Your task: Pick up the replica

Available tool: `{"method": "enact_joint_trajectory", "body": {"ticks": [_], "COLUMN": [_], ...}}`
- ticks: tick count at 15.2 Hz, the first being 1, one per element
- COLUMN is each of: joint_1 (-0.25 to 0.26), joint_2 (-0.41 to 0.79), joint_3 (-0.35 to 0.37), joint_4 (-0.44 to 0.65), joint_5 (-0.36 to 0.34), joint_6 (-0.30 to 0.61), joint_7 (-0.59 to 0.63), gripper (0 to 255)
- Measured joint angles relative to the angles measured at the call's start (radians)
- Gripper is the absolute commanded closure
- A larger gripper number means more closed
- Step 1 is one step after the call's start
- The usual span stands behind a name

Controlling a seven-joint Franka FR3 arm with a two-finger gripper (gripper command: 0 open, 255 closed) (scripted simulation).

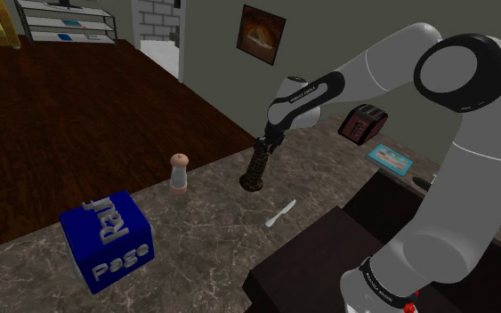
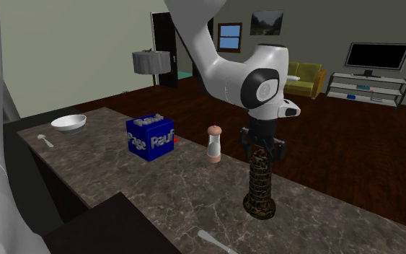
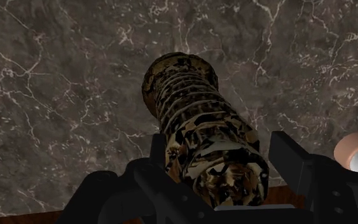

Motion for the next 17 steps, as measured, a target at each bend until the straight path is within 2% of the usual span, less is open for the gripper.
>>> {"method": "enact_joint_trajectory", "body": {"ticks": [17], "joint_1": [0.006], "joint_2": [-0.134], "joint_3": [-0.010], "joint_4": [0.040], "joint_5": [-0.027], "joint_6": [-0.177], "joint_7": [0.020], "gripper": [255]}}
